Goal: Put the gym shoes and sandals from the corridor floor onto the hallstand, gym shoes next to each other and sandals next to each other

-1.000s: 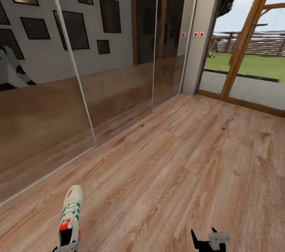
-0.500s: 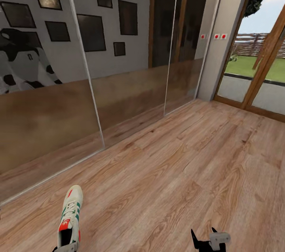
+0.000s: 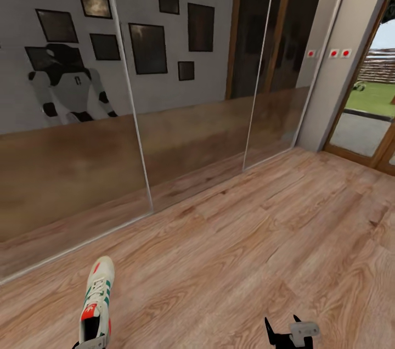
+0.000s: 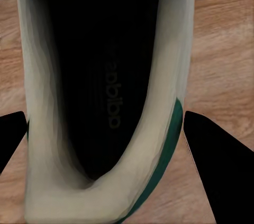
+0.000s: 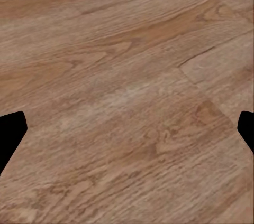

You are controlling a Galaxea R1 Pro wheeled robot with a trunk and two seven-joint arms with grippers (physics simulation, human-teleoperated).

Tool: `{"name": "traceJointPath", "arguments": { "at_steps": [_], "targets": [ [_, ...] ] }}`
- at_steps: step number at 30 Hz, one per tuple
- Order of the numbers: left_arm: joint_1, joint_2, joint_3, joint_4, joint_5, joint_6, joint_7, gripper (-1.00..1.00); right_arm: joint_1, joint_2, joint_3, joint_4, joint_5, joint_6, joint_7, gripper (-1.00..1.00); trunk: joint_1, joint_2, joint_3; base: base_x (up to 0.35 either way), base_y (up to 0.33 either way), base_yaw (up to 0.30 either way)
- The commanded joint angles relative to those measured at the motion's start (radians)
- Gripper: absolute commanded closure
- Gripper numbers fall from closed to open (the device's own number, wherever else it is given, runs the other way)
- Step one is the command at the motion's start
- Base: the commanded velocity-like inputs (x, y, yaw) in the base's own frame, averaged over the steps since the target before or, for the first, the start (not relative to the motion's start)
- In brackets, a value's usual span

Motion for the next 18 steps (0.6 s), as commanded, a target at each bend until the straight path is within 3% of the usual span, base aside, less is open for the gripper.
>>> {"name": "traceJointPath", "arguments": {
  "at_steps": [1, 13, 18],
  "targets": [
    [-0.001, 0.000, 0.000, 0.001, 0.004, -0.003, 0.001, 1.00, 0.000, -0.001, 0.005, 0.001, -0.010, -0.003, 0.005, -1.00, 0.000, 0.000, 0.000, 0.277, -0.207, 0.249],
    [-0.001, 0.000, 0.000, 0.001, 0.005, -0.003, 0.001, 1.00, 0.000, -0.001, 0.005, 0.000, -0.011, -0.003, 0.005, -1.00, 0.000, 0.000, 0.010, 0.278, -0.145, 0.249],
    [-0.001, 0.000, 0.000, 0.001, 0.005, -0.003, 0.001, 1.00, 0.000, -0.001, 0.005, 0.000, -0.011, -0.003, 0.005, -1.00, 0.000, 0.000, 0.014, 0.085, -0.012, 0.249]
  ]
}}
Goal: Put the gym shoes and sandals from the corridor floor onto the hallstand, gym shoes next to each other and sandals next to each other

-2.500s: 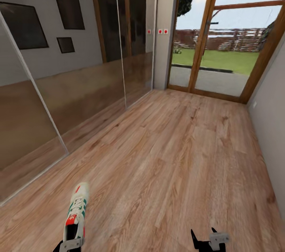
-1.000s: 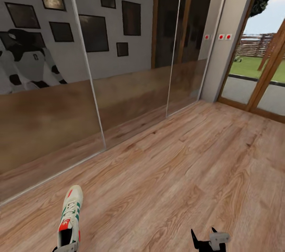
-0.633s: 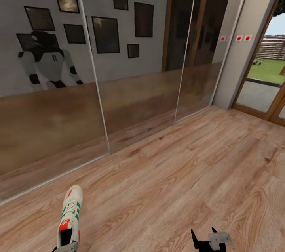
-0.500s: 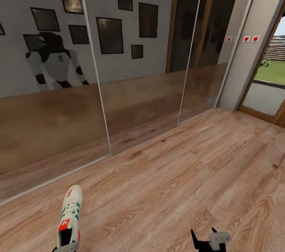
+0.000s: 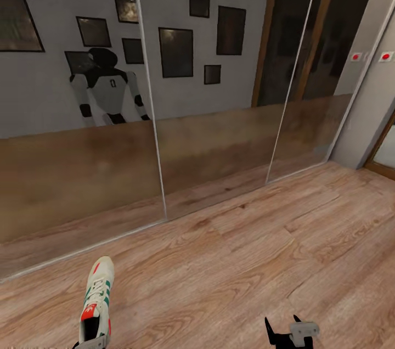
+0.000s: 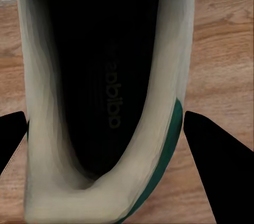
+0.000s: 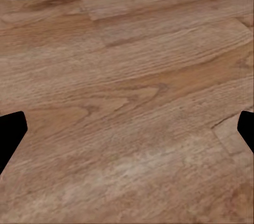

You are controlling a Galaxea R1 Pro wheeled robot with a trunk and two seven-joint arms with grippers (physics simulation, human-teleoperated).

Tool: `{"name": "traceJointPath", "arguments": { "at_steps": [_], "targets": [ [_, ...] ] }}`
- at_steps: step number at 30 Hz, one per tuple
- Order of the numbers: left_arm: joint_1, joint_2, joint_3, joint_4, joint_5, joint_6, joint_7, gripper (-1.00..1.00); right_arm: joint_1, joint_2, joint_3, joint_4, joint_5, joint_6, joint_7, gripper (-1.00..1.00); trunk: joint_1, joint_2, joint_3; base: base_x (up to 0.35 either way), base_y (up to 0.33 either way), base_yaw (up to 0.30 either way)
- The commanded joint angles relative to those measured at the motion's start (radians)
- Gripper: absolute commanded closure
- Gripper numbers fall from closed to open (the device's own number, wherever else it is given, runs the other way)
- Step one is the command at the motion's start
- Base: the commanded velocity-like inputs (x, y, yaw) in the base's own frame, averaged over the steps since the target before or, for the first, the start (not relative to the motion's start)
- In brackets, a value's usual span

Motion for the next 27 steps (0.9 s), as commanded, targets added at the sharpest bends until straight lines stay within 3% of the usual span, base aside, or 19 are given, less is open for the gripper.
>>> {"name": "traceJointPath", "arguments": {
  "at_steps": [1, 27],
  "targets": [
    [-0.001, 0.000, 0.000, 0.001, 0.002, -0.003, 0.001, 1.00, 0.000, -0.001, 0.005, 0.001, -0.011, -0.003, 0.005, -1.00, 0.000, 0.000, 0.000, 0.018, -0.003, 0.249],
    [-0.001, 0.000, 0.000, 0.000, 0.002, -0.003, 0.008, 1.00, 0.000, -0.001, 0.005, 0.000, -0.011, -0.003, 0.005, -1.00, 0.000, 0.000, 0.023, 0.002, 0.000, 0.247]
  ]
}}
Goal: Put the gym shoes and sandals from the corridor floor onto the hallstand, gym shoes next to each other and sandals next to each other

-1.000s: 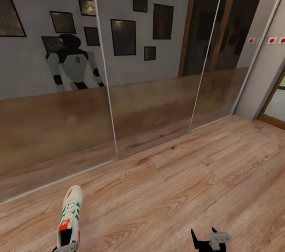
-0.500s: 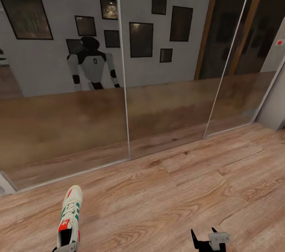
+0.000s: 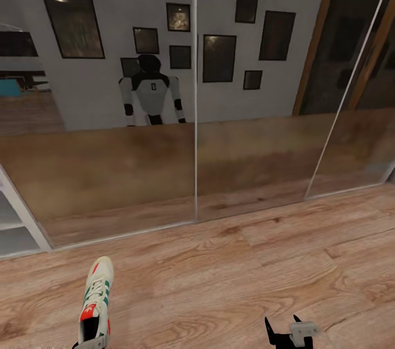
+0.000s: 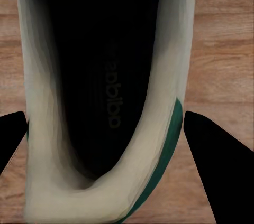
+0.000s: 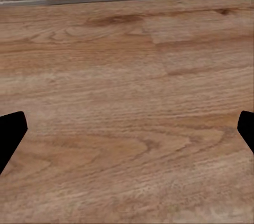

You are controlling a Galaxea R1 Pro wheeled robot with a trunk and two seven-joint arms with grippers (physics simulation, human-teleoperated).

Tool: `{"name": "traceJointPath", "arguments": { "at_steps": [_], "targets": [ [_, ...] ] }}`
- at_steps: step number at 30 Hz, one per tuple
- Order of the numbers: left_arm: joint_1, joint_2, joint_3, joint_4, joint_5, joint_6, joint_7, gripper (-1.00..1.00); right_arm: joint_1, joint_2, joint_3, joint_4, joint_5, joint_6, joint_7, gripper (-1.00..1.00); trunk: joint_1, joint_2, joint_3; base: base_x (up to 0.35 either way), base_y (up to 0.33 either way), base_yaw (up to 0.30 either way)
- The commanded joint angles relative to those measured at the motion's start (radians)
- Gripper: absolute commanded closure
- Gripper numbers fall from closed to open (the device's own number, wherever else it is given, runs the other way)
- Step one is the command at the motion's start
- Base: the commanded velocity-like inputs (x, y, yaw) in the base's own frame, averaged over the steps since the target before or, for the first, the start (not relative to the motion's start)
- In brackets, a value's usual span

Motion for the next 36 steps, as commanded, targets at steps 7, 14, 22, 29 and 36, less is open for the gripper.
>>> {"name": "traceJointPath", "arguments": {
  "at_steps": [7, 14, 22, 29, 36],
  "targets": [
    [-0.001, 0.000, 0.009, 0.001, 0.003, -0.003, 0.003, 1.00, 0.000, -0.001, 0.005, 0.001, -0.010, -0.003, 0.005, -1.00, 0.000, 0.000, 0.006, 0.000, 0.000, 0.236],
    [-0.001, 0.000, 0.012, 0.001, 0.002, -0.003, 0.003, 1.00, 0.000, -0.001, 0.005, 0.001, -0.010, -0.003, 0.005, -1.00, 0.000, 0.000, 0.013, 0.000, 0.000, 0.218],
    [-0.001, 0.000, 0.013, 0.002, 0.003, -0.003, 0.003, 1.00, 0.000, -0.001, 0.005, 0.001, -0.010, -0.003, 0.005, -1.00, 0.000, 0.000, 0.022, 0.000, 0.000, 0.213],
    [-0.001, 0.000, 0.013, 0.002, 0.003, -0.003, 0.003, 1.00, -0.001, -0.001, 0.005, 0.001, -0.009, -0.003, 0.005, -1.00, 0.000, 0.000, 0.030, 0.000, 0.000, 0.213],
    [-0.001, 0.000, 0.013, 0.002, 0.003, -0.003, 0.003, 1.00, 0.000, -0.001, 0.005, 0.001, -0.009, -0.003, 0.005, -1.00, 0.000, 0.000, 0.037, 0.000, 0.000, 0.213]
  ]
}}
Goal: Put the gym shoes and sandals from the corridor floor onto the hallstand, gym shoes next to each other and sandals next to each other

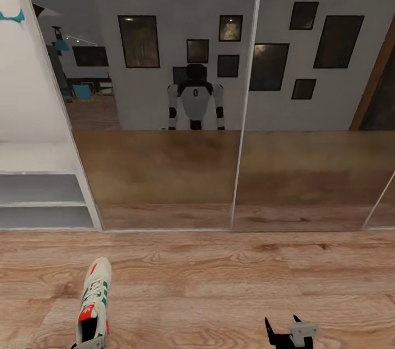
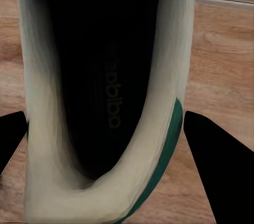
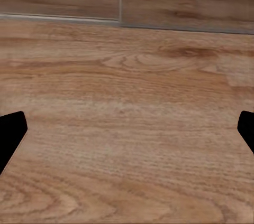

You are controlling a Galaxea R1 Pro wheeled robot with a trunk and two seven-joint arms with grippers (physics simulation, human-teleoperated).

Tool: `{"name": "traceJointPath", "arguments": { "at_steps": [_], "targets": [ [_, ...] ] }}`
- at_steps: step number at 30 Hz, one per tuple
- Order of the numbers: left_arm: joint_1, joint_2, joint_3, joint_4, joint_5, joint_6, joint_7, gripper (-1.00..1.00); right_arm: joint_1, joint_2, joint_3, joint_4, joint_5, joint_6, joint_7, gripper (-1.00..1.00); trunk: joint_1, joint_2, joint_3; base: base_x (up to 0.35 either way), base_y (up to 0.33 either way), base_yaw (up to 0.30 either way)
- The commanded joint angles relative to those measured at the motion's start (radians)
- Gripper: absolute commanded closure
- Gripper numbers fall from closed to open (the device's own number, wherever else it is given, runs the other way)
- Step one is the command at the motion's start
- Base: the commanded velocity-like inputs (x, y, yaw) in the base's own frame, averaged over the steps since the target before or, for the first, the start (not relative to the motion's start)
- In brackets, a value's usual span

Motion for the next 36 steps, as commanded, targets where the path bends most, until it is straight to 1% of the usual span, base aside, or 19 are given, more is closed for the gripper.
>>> {"name": "traceJointPath", "arguments": {
  "at_steps": [1, 36],
  "targets": [
    [0.000, 0.000, -0.001, 0.001, 0.002, -0.003, 0.001, 1.00, 0.000, -0.001, 0.005, 0.000, -0.010, -0.003, 0.005, -1.00, 0.000, 0.000, 0.000, 0.000, 0.000, 0.213],
    [0.000, 0.000, -0.001, 0.000, 0.002, -0.003, 0.001, 1.00, 0.000, -0.001, 0.005, 0.000, -0.010, -0.003, 0.005, -1.00, 0.000, 0.000, 0.039, 0.000, 0.000, 0.213]
  ]
}}
